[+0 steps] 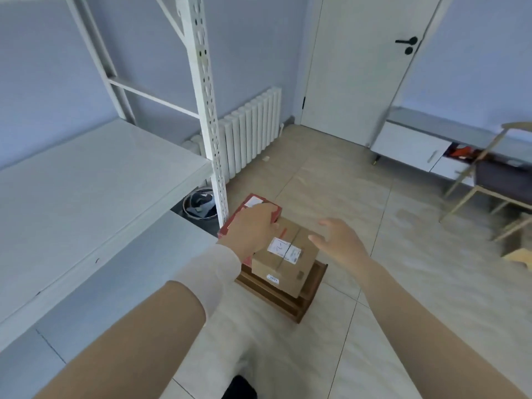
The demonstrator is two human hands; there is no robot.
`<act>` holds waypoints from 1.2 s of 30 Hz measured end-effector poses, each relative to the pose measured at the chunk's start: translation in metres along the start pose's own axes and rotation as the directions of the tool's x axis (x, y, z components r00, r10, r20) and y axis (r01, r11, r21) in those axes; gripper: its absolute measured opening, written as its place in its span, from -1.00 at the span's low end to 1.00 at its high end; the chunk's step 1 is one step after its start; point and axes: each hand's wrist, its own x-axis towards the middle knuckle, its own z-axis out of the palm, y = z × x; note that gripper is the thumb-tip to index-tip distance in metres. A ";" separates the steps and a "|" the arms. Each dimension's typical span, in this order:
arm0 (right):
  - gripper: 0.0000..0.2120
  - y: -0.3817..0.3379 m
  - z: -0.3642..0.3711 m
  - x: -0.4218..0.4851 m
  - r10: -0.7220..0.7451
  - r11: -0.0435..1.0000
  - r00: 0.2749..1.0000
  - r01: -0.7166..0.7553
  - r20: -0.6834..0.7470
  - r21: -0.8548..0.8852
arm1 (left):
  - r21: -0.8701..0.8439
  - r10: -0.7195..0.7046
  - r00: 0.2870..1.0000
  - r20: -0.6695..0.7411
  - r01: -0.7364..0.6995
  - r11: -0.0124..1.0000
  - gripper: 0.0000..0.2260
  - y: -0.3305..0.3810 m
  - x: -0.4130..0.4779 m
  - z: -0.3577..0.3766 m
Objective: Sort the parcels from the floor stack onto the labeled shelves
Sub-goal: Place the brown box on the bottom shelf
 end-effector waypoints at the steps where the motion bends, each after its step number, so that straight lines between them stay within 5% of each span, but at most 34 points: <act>1: -0.55 0.005 0.005 0.009 0.018 1.000 1.000 -0.018 0.013 0.014 | -0.018 -0.005 1.000 0.017 0.005 1.000 -0.67 -0.004 0.010 0.008; 11: -0.54 0.059 0.073 0.068 0.358 0.877 0.925 -0.379 0.127 0.295 | -0.060 -0.055 0.954 0.295 0.076 0.995 -0.63 -0.050 0.107 0.078; 17: -0.51 0.095 0.105 0.079 0.570 0.584 0.778 -0.610 0.264 0.536 | -0.073 -0.110 0.886 0.450 0.160 0.984 -0.66 -0.053 0.154 0.113; 26: -0.55 0.115 0.132 0.128 0.654 0.271 0.647 -0.684 0.392 0.677 | -0.024 -0.117 0.821 0.559 0.157 0.987 -0.65 -0.057 0.222 0.147; 30: -0.60 0.103 0.152 0.142 0.668 0.110 0.576 -0.703 0.471 0.703 | 0.008 -0.076 0.789 0.610 0.090 0.996 -0.65 -0.069 0.263 0.158; 36: -0.53 0.084 0.213 0.158 0.746 -0.223 0.355 -0.664 0.564 0.714 | 0.021 0.034 0.665 0.746 -0.075 0.997 -0.63 -0.090 0.329 0.194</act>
